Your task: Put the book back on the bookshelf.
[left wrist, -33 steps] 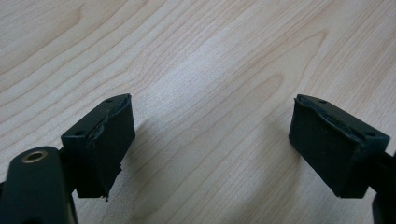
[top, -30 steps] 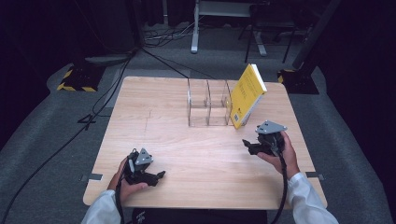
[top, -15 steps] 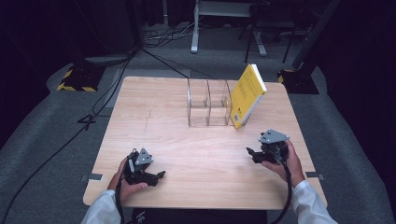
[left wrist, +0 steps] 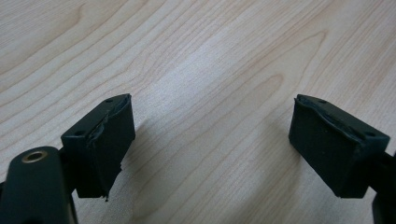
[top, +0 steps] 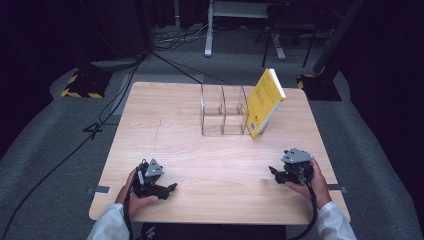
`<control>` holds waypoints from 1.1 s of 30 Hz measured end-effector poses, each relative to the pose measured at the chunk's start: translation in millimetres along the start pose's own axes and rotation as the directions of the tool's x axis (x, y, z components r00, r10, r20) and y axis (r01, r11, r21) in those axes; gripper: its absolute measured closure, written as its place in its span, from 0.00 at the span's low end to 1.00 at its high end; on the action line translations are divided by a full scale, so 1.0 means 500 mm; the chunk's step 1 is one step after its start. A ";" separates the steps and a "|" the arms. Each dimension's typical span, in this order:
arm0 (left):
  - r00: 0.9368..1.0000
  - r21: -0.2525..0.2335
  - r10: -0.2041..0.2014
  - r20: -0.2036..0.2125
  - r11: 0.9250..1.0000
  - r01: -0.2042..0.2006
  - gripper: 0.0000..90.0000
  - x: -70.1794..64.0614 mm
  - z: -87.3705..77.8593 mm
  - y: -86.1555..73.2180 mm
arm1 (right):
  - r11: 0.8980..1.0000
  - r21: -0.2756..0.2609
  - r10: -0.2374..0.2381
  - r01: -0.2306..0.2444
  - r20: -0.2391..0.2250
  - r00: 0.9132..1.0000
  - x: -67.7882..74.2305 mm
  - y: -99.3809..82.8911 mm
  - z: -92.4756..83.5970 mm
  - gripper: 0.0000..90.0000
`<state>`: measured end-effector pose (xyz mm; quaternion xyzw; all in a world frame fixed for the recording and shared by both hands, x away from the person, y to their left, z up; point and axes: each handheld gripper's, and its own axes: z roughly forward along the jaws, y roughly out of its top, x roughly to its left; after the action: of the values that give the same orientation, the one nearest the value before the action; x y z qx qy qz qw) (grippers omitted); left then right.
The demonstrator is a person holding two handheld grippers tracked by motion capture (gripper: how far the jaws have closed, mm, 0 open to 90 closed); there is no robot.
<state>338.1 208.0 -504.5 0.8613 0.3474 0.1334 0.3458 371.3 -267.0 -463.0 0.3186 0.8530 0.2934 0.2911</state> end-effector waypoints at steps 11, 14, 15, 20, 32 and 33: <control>1.000 -0.001 0.000 0.000 1.000 0.000 0.17 0.000 0.000 0.000 | 1.000 0.012 0.009 -0.009 0.001 1.000 0.007 -0.051 -0.009 0.23; 1.000 -0.001 0.000 0.000 1.000 0.000 0.17 0.000 0.000 0.000 | 1.000 0.016 0.007 -0.007 0.002 1.000 0.008 -0.060 -0.010 0.23; 1.000 -0.001 0.001 0.000 1.000 -0.001 0.17 0.000 0.000 0.000 | 1.000 0.011 0.016 -0.016 -0.004 1.000 0.008 -0.068 -0.013 0.23; 1.000 -0.001 0.000 0.000 1.000 0.000 0.17 0.000 0.000 0.000 | 0.999 0.020 0.038 -0.038 -0.001 0.999 0.006 -0.091 -0.018 0.23; 1.000 0.002 0.003 -0.003 1.000 -0.003 0.17 0.000 0.000 0.000 | 0.978 -0.035 0.206 -0.206 0.001 0.979 -0.018 -0.163 -0.039 0.22; 1.000 0.001 0.004 -0.003 1.000 -0.004 0.17 0.000 0.000 0.000 | 0.974 -0.037 0.223 -0.223 -0.002 0.975 -0.020 -0.168 -0.040 0.22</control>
<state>338.3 208.1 -504.4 0.8619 0.3465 0.1354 0.3445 332.7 -332.9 -504.1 0.4070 0.8062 0.3396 0.2629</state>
